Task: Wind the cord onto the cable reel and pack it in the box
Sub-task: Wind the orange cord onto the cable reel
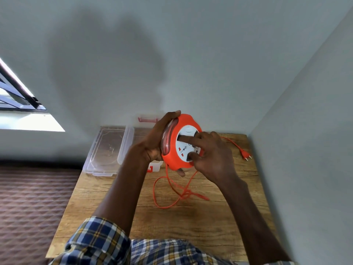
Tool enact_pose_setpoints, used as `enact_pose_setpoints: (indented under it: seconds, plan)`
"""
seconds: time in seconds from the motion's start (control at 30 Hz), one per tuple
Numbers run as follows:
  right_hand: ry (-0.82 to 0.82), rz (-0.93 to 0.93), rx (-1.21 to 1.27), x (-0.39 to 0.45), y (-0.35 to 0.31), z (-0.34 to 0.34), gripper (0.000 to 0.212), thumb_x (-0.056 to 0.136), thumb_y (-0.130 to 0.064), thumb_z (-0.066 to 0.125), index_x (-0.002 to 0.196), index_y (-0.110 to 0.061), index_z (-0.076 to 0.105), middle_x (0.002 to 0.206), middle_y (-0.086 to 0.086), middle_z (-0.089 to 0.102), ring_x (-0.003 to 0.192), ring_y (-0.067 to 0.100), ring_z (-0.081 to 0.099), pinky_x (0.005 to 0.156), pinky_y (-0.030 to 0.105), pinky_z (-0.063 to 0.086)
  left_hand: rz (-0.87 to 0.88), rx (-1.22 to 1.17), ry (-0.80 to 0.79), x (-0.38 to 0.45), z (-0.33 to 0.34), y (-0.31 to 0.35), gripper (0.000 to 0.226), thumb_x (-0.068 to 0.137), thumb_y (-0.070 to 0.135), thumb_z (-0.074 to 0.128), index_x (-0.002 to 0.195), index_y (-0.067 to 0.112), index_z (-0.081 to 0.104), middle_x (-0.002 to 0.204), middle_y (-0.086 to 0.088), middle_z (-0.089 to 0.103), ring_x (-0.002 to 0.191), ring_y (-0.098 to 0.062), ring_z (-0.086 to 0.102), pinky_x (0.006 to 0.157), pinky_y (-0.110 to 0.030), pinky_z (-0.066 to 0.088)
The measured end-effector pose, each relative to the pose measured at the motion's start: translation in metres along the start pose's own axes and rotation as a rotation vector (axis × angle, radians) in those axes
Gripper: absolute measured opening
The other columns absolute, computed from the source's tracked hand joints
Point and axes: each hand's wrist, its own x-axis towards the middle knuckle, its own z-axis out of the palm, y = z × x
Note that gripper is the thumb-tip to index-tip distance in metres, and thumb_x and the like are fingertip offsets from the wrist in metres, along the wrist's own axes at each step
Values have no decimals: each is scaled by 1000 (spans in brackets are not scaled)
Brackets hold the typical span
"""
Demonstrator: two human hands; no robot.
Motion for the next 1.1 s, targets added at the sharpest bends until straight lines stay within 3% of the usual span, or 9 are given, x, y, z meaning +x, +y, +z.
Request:
enact_pose_setpoints:
  seconds: [0.1,0.2,0.33,0.4,0.5,0.6,0.77,0.97,1.1]
  plan:
    - [53,217,200,0,-8,2,69,66,-61,76,133,-54,59,112,-16,76,97,3,70,70,13,47,7,-5,18,2,2,0,66,95,68,56,125,12,74,122,-19,73,107,-37,71,94,-51,57]
    - [90,432,357,2,-19,8,79,63,-78,69,132,-41,66,121,-11,76,102,5,72,82,33,62,-12,-13,4,3,4,-2,68,97,68,52,126,11,73,124,-20,71,106,-38,71,93,-52,60]
    - [73,330,185,-1,-20,4,74,81,-81,57,141,-37,60,108,-7,79,95,10,75,79,33,62,7,-13,-25,1,4,-1,71,96,70,51,131,12,71,131,-21,69,111,-39,70,94,-55,58]
    - [136,226,105,-2,-16,-2,60,90,-75,55,137,-38,62,100,-10,79,88,8,74,69,23,56,18,-29,-45,-1,2,0,69,96,70,51,130,13,72,127,-19,71,112,-39,70,95,-57,57]
    - [116,-2,169,0,-3,-10,34,97,-36,70,131,-42,66,128,-15,68,101,6,69,67,16,52,33,-96,-32,-3,-1,1,70,98,69,49,134,11,65,127,-18,69,111,-38,68,95,-56,57]
    - [-54,-164,180,4,10,-15,56,96,-14,69,137,-51,59,151,-19,50,121,7,61,75,15,55,55,-136,-17,-4,-4,-1,70,100,69,44,134,11,64,126,-18,68,111,-38,66,96,-53,57]
    - [-203,-200,51,9,9,-12,62,97,-12,68,139,-56,54,159,-9,43,134,22,56,82,30,59,36,-91,-4,-3,-9,-3,68,99,69,46,130,13,72,123,-16,72,107,-33,71,93,-48,60]
    - [-107,-152,-21,13,-6,-9,60,90,-11,70,132,-54,62,152,-4,55,128,27,62,85,44,61,62,-97,40,-3,-9,-1,66,98,68,49,128,14,73,123,-16,71,107,-34,70,94,-49,60]
    - [-33,54,122,13,-15,-6,68,77,-37,81,134,-60,53,126,-11,73,111,16,69,82,36,60,57,-96,13,-3,-8,0,64,98,66,54,129,12,71,123,-18,71,109,-37,69,96,-50,57]
